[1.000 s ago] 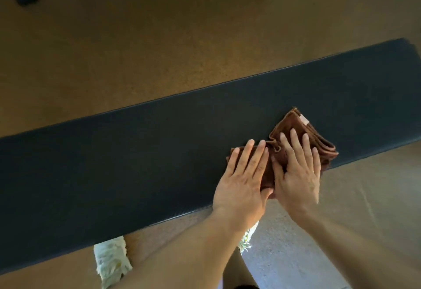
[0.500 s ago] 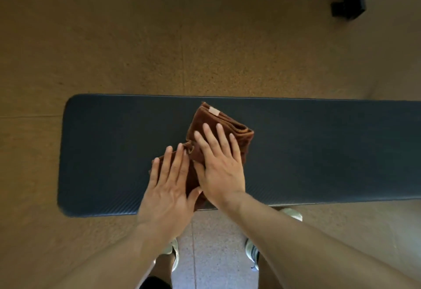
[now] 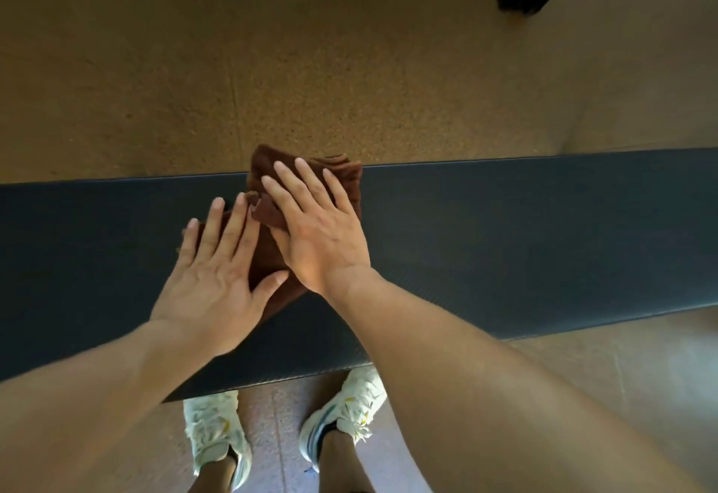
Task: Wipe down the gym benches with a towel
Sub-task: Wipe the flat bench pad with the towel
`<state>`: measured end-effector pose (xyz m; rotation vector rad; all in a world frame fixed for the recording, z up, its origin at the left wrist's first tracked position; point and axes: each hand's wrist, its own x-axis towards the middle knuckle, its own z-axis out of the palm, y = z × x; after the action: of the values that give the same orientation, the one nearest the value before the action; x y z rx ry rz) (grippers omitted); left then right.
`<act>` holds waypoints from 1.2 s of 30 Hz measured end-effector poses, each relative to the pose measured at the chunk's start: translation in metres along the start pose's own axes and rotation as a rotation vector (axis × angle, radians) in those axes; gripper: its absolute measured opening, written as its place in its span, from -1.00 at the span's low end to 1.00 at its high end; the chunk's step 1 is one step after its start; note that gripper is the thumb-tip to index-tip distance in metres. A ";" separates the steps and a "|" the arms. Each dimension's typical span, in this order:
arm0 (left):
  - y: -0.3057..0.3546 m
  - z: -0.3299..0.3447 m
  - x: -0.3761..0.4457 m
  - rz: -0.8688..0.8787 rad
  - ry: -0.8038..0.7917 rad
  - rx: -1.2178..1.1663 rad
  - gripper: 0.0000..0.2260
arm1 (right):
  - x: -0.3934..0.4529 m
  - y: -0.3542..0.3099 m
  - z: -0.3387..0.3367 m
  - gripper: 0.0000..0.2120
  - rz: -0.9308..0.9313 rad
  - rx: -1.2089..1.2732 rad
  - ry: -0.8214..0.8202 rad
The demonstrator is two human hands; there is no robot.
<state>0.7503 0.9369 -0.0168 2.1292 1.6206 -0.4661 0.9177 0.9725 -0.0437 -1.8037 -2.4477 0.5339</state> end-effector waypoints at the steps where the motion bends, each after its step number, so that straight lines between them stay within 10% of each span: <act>1: 0.014 -0.006 0.010 0.017 -0.010 0.015 -0.21 | -0.002 0.016 -0.005 -0.45 0.019 0.006 0.006; 13: 0.210 -0.021 0.090 0.192 -0.077 0.024 -0.23 | -0.085 0.208 -0.051 -0.43 0.313 -0.053 0.096; 21: 0.234 -0.006 0.073 0.417 -0.052 0.003 -0.31 | -0.146 0.179 -0.031 -0.48 0.801 0.075 0.259; 36: -0.119 0.019 -0.060 0.063 0.069 -0.083 -0.36 | -0.001 -0.162 0.050 -0.49 0.431 0.102 0.135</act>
<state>0.6194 0.9051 -0.0176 2.1491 1.5767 -0.3038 0.7573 0.9173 -0.0409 -2.2481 -1.9112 0.5261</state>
